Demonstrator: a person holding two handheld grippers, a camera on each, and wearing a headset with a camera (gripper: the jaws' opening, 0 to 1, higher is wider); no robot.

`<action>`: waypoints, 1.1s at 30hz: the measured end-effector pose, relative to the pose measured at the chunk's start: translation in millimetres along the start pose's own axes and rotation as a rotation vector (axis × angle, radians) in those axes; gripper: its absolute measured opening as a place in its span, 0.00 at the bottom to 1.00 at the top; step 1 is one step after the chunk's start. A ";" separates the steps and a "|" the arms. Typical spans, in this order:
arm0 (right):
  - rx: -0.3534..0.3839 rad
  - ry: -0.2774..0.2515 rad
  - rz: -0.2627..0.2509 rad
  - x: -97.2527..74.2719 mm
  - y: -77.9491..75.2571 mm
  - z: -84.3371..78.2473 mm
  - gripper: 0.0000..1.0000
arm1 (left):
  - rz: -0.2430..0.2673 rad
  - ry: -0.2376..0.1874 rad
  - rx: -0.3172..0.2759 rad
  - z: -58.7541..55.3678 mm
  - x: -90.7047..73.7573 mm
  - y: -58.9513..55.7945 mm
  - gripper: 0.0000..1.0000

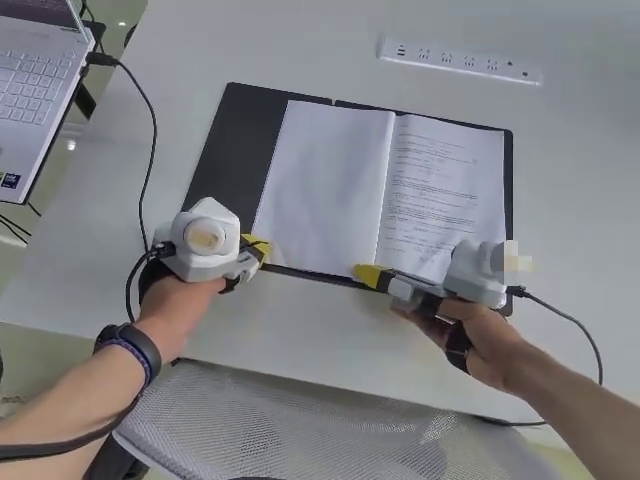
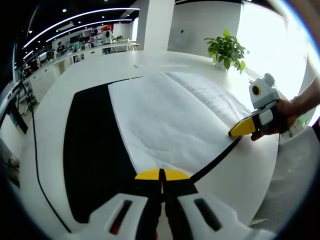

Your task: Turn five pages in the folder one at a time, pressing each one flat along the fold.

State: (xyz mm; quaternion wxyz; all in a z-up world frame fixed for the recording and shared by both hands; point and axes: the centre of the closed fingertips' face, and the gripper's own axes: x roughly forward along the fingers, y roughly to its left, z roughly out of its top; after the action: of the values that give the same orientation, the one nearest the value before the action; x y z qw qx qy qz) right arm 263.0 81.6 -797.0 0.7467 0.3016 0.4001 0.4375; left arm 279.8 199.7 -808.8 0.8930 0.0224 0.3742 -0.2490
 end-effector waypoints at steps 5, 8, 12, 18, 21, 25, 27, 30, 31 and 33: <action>0.009 -0.007 -0.015 -0.6 -2.7 0.6 0.00 | -0.014 0.020 -0.013 0.6 0.3 0.3 0.00; 0.005 -0.001 -0.021 -1.9 -2.9 -0.4 0.00 | -0.018 0.033 -0.014 0.5 0.3 -0.6 0.00; -0.023 0.000 -0.003 -7.0 7.2 2.3 0.07 | -0.047 0.049 -0.006 2.4 0.1 -11.4 0.11; -0.075 -0.025 -0.025 -18.1 8.5 11.9 0.13 | -0.041 0.041 0.006 9.6 -6.0 -14.8 0.18; -0.111 -0.023 -0.046 -26.2 6.9 14.2 0.16 | -0.046 0.035 0.019 14.4 -11.3 -17.3 0.22; -0.145 -0.021 -0.078 -41.3 1.3 17.3 0.19 | -0.052 0.023 0.042 22.3 -20.3 -20.2 0.28; -0.185 -0.023 -0.112 -51.6 -3.0 20.8 0.21 | -0.049 0.014 0.058 26.5 -25.2 -20.5 0.29; -0.259 -0.010 -0.156 -67.1 -5.8 24.3 0.24 | -0.047 0.005 0.064 29.9 -31.2 -20.4 0.32; -0.265 -0.011 -0.157 -71.2 -5.4 25.6 0.25 | -0.048 0.003 0.063 30.4 -32.9 -21.1 0.33; -0.295 -0.014 -0.182 -82.8 -9.0 30.5 0.27 | -0.050 0.000 0.073 31.1 -36.5 -23.2 0.35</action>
State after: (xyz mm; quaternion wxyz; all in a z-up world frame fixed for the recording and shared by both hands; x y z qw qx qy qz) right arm 268.4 0.5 -761.3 0.8221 0.1543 0.3522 0.4198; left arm 267.8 187.9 -758.3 0.8851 0.0457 0.3651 -0.2850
